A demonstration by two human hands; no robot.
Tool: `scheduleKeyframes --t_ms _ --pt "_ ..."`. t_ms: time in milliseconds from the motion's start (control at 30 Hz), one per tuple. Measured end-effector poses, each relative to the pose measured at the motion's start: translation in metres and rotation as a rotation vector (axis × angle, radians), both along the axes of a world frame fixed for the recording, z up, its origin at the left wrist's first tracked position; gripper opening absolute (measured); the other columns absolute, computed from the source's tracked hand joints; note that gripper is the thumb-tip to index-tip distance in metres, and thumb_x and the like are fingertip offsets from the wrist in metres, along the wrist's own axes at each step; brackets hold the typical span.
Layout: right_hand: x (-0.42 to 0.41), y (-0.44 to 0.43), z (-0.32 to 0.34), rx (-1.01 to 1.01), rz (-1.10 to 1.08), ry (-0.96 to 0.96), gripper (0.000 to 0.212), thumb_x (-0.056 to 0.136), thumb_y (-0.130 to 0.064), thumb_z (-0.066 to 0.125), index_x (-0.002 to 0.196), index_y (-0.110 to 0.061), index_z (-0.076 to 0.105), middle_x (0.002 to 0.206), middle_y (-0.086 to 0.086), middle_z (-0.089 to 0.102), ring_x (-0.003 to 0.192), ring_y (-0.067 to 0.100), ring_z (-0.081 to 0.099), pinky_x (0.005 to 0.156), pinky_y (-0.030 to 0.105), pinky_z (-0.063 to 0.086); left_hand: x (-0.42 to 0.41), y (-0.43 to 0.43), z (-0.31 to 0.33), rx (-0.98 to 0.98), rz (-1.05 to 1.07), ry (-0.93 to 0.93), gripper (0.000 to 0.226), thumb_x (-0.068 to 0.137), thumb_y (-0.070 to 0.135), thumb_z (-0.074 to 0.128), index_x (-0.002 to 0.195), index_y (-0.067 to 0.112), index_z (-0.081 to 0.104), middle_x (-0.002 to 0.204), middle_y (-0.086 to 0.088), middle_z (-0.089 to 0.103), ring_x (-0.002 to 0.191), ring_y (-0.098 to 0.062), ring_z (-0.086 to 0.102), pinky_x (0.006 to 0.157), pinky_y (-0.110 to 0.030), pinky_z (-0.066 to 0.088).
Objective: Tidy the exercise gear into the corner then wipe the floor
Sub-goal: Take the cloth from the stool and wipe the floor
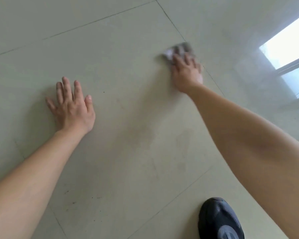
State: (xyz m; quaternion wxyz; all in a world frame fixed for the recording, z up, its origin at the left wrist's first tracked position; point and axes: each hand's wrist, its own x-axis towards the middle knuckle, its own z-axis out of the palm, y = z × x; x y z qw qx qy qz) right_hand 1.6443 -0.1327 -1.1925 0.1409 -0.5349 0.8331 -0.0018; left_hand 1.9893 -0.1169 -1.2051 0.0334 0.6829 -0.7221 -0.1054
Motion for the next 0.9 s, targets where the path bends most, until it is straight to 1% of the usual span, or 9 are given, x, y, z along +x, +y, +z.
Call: scheduleKeyframes --t_ms 100,167,333,467,567,700,733,800,900 --pt "-0.025 -0.007 0.003 0.079 -0.388 -0.013 0.057 0.102 -0.034 0.03 0.158 -0.03 0.02 0.168 0.008 0.007 0.152 0.039 0.006 0.124 0.049 0.004 -0.008 -0.015 0.003 0.017 -0.011 -0.031 0.061 0.102 0.035 0.034 0.155 0.009 0.019 0.164 -0.014 0.003 0.151 -0.03 0.003 0.116 -0.061 0.004" --pt "-0.001 -0.021 -0.001 0.065 -0.364 -0.016 0.06 0.102 -0.028 0.029 0.16 -0.025 0.015 0.168 0.008 0.002 0.152 0.041 0.0 0.124 0.048 0.0 -0.013 -0.029 0.004 0.015 -0.011 -0.048 0.062 0.102 0.036 0.032 0.155 0.008 0.016 0.164 -0.014 0.001 0.151 -0.03 0.0 0.117 -0.059 0.002" --pt "0.111 -0.05 -0.006 -0.048 0.44 -0.084 0.054 0.103 -0.027 0.034 0.156 -0.03 0.026 0.168 0.001 0.007 0.153 0.035 -0.001 0.125 0.044 0.0 -0.02 -0.056 -0.006 0.043 0.021 -0.073 0.065 0.102 0.039 0.029 0.156 0.005 0.011 0.164 -0.014 -0.001 0.151 -0.031 -0.003 0.118 -0.059 -0.001" --pt "0.121 -0.063 -0.003 -0.022 0.825 -0.087 0.051 0.107 -0.042 0.028 0.157 -0.034 0.024 0.168 -0.002 0.012 0.155 0.029 0.003 0.125 0.042 0.002 -0.018 -0.052 -0.02 0.004 0.019 -0.064 0.065 0.102 0.041 0.025 0.156 0.006 0.013 0.164 -0.013 0.001 0.151 -0.031 -0.003 0.118 -0.058 -0.002" --pt "0.064 -0.094 -0.007 -0.075 0.652 -0.015 0.051 0.106 -0.045 0.029 0.156 -0.036 0.027 0.168 0.0 0.013 0.154 0.026 0.01 0.123 0.042 0.005 -0.018 -0.052 -0.022 -0.021 0.021 -0.074 0.067 0.1 0.043 0.021 0.155 0.006 0.016 0.164 -0.014 0.005 0.151 -0.032 0.001 0.117 -0.06 0.0" --pt "0.002 -0.129 -0.007 -0.058 -0.139 -0.044 0.055 0.104 -0.04 0.03 0.158 -0.03 0.024 0.168 0.005 0.009 0.154 0.031 0.005 0.125 0.045 0.005 -0.02 -0.054 -0.022 -0.009 0.011 -0.094 0.072 0.095 0.047 0.015 0.154 0.005 0.017 0.164 -0.016 0.006 0.151 -0.034 0.003 0.116 -0.061 0.001" --pt "0.005 -0.136 -0.008 -0.045 -0.247 -0.052 0.056 0.103 -0.037 0.029 0.158 -0.029 0.022 0.168 0.006 0.007 0.154 0.033 0.003 0.125 0.045 0.003 -0.02 -0.053 -0.022 -0.007 0.009 -0.096 0.072 0.095 0.046 0.015 0.154 0.005 0.017 0.164 -0.016 0.006 0.151 -0.034 0.003 0.116 -0.061 0.002" --pt "0.035 -0.147 -0.01 -0.053 -0.175 -0.028 0.057 0.102 -0.034 0.029 0.159 -0.028 0.02 0.168 0.007 0.006 0.154 0.036 0.001 0.125 0.045 0.001 -0.019 -0.054 -0.021 -0.004 0.003 -0.103 0.072 0.096 0.046 0.015 0.154 0.004 0.018 0.163 -0.017 0.007 0.15 -0.035 0.004 0.115 -0.062 0.003" --pt "0.105 -0.155 -0.01 -0.12 0.361 -0.107 0.053 0.104 -0.036 0.031 0.157 -0.032 0.027 0.168 0.004 0.011 0.154 0.034 0.002 0.125 0.042 0.003 -0.019 -0.054 -0.021 0.012 -0.003 -0.108 0.073 0.096 0.047 0.014 0.154 0.003 0.018 0.163 -0.019 0.009 0.15 -0.037 0.006 0.114 -0.064 0.005"
